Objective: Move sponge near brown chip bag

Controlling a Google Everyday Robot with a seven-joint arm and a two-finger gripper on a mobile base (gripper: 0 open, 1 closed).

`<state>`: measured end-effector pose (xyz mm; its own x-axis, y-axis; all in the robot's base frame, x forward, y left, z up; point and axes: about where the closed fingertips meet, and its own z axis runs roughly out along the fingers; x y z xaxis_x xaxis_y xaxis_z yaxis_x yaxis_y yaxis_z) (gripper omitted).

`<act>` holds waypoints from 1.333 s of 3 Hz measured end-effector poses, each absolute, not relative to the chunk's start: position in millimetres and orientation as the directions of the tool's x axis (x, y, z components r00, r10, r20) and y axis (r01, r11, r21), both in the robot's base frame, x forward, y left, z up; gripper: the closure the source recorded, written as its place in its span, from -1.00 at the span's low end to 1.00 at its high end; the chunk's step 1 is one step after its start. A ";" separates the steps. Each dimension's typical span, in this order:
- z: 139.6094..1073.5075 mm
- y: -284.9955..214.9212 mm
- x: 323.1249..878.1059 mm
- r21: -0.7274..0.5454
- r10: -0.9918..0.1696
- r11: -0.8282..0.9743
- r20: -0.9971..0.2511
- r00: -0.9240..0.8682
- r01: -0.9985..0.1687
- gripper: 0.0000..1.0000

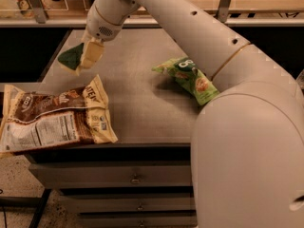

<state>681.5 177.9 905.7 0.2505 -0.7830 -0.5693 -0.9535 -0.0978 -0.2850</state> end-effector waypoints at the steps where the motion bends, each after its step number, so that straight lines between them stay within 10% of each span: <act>1: 912.8 192.4 665.4 -0.277 -0.752 -0.150 -0.591 0.291 -0.949 -0.27; 3: 907.5 196.6 664.6 -0.270 -0.752 -0.157 -0.591 0.292 -0.950 -1.00; 4: 907.4 196.7 664.6 -0.270 -0.752 -0.157 -0.591 0.292 -0.950 -1.00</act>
Offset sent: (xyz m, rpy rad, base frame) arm -0.0147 0.0132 0.0064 0.0220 0.0105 0.0566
